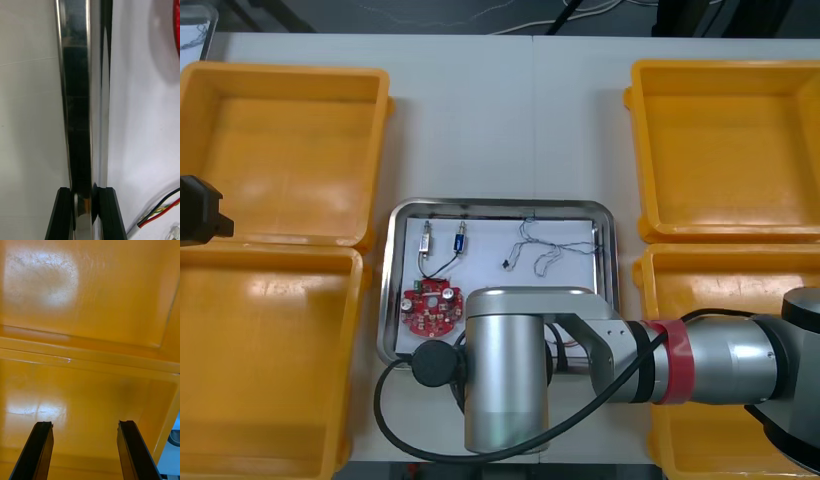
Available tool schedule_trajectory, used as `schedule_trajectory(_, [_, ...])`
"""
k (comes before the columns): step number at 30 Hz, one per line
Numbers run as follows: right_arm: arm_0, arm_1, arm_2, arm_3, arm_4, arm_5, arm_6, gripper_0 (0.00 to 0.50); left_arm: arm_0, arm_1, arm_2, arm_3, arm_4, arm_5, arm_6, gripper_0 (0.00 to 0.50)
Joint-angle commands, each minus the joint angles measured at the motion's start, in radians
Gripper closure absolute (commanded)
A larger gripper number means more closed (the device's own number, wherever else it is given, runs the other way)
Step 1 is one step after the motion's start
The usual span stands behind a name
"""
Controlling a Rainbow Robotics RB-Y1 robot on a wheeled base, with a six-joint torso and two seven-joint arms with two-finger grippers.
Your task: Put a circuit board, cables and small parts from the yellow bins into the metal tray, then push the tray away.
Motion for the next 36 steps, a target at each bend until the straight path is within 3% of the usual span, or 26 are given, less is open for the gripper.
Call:
schedule_trajectory(1, [-0.073, 0.017, -0.039, 0.022, -0.012, -0.017, 0.034, 0.500, 0.013, 0.031, 0.035, -0.017, -0.004, 0.008, -0.077, 0.000])
schedule_trajectory(22, [-0.233, 0.017, -0.088, 0.151, -0.001, -0.077, 0.099, 0.500, 0.013, 0.031, 0.035, -0.017, -0.004, 0.008, -0.077, 0.000])
schedule_trajectory(30, [-0.282, 0.014, -0.090, 0.237, 0.007, -0.132, 0.120, 0.500, 0.013, 0.031, 0.035, -0.017, -0.004, 0.008, -0.077, 0.000])
schedule_trajectory(36, [-0.305, 0.003, -0.090, 0.307, 0.010, -0.233, 0.136, 0.500, 0.013, 0.031, 0.035, -0.017, -0.004, 0.008, -0.077, 0.000])
